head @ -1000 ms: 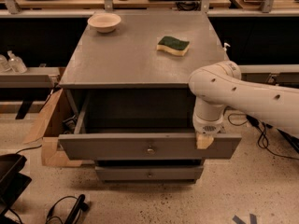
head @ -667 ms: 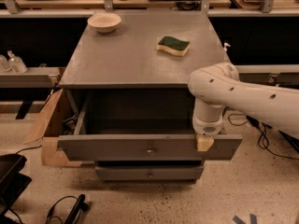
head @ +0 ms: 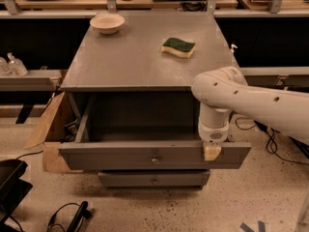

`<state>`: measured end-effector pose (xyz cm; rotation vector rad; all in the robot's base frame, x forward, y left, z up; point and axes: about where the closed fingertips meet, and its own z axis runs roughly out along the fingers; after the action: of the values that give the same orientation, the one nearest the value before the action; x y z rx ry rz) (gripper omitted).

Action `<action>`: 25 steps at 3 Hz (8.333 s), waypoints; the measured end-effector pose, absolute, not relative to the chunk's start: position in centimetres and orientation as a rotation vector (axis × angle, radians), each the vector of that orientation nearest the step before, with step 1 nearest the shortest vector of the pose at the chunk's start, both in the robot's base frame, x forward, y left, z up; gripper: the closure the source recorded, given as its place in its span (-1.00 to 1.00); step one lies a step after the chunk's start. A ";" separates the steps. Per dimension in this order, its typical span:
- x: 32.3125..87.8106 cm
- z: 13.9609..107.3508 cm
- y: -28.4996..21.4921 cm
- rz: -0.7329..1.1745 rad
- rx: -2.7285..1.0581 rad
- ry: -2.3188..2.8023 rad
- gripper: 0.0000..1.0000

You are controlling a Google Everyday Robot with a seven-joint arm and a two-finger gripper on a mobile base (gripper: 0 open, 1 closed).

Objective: Open top drawer

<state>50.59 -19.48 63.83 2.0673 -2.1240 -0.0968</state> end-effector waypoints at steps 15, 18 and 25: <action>57.3 70.1 -20.7 0.162 2.202 -2.441 1.00; 51.8 67.0 -19.4 0.004 2.226 -2.428 1.00; 49.4 70.4 -15.0 -0.030 2.592 -2.203 1.00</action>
Offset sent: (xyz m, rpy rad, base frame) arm 0.0000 0.0000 0.0016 0.0000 0.0000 0.0000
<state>49.40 -14.97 70.36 2.5922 -2.2031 -0.0297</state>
